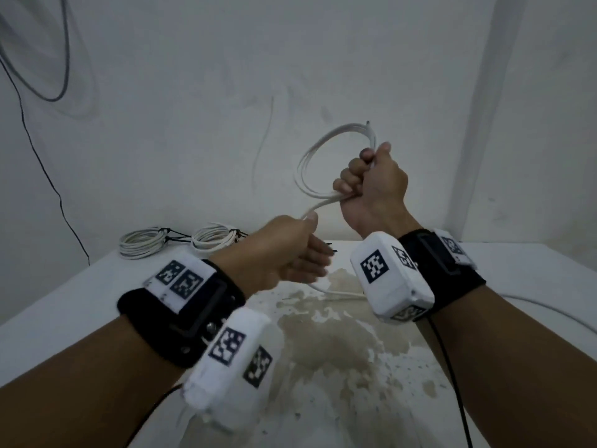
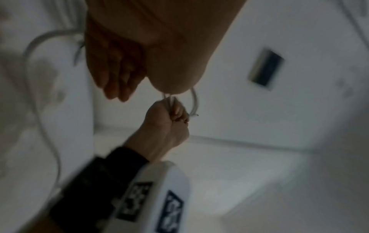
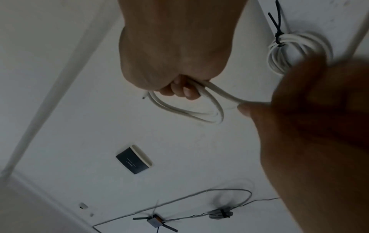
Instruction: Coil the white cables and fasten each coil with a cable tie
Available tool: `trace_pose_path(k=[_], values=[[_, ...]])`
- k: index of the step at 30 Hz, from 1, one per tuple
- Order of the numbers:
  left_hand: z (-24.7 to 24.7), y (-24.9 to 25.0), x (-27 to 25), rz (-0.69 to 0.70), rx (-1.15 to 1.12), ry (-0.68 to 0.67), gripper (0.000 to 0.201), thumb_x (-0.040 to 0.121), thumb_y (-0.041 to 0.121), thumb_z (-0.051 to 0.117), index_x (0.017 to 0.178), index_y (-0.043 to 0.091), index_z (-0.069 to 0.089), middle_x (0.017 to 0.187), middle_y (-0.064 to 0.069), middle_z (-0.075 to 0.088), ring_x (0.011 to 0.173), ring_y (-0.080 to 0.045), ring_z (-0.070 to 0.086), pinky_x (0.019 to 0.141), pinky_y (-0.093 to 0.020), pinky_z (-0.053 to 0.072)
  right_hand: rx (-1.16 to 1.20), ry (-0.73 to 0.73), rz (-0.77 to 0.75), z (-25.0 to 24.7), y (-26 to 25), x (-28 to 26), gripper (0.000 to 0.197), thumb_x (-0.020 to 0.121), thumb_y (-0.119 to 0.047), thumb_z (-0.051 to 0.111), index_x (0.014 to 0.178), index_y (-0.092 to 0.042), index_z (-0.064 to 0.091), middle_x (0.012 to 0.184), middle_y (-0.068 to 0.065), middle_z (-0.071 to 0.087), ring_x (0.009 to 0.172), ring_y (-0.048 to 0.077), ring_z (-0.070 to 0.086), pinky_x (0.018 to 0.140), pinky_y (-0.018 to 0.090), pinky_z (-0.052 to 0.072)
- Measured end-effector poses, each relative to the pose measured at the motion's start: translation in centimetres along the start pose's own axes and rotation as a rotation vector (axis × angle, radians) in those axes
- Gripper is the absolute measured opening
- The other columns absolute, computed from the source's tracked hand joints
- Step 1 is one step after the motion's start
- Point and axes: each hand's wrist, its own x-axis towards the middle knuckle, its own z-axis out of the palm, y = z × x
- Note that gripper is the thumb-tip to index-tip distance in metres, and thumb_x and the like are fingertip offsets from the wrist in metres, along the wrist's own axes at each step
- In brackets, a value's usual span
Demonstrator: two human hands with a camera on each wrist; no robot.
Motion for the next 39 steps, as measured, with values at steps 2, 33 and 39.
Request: trace_pose_path(k=[2,33,39], values=[[0.8,-0.2,0.5,-0.083,-0.493,-0.051,0.046,0.108,0.035,0.033,0.107,-0.005,0.056,0.087,-0.021,0.071,0.064,-0.026,0.072,0.054,-0.031,0.057,0.006,0.001,0.004,0.2,0.5,-0.5,0.047,0.108,-0.043,0.028,0.069,-0.019,0.041,0.051,-0.005,0.022,0.037,0.011,0.017,0.037,0.021,0.022],[-3.0,3.4,4.6,0.444,-0.146,0.297,0.037,0.107,0.026,0.038,0.086,0.019,0.067,0.09,-0.002,0.061,0.073,-0.015,0.059,0.063,-0.026,0.052,-0.159,-0.178,0.066,-2.6,-1.2,-1.4,0.046,0.107,-0.045,0.029,0.07,-0.02,0.041,0.05,-0.007,0.019,0.04,0.009,0.012,0.039,0.022,0.013],[-3.0,4.6,4.3,0.639,0.099,0.164,0.032,0.105,0.028,0.045,0.107,0.01,0.071,0.095,-0.004,0.074,0.075,-0.014,0.072,0.068,-0.026,0.059,-0.21,-0.264,0.155,-2.4,0.5,-2.5,0.046,0.107,-0.045,0.03,0.07,-0.019,0.041,0.048,-0.006,0.019,0.038,0.009,0.013,0.041,0.024,0.011]])
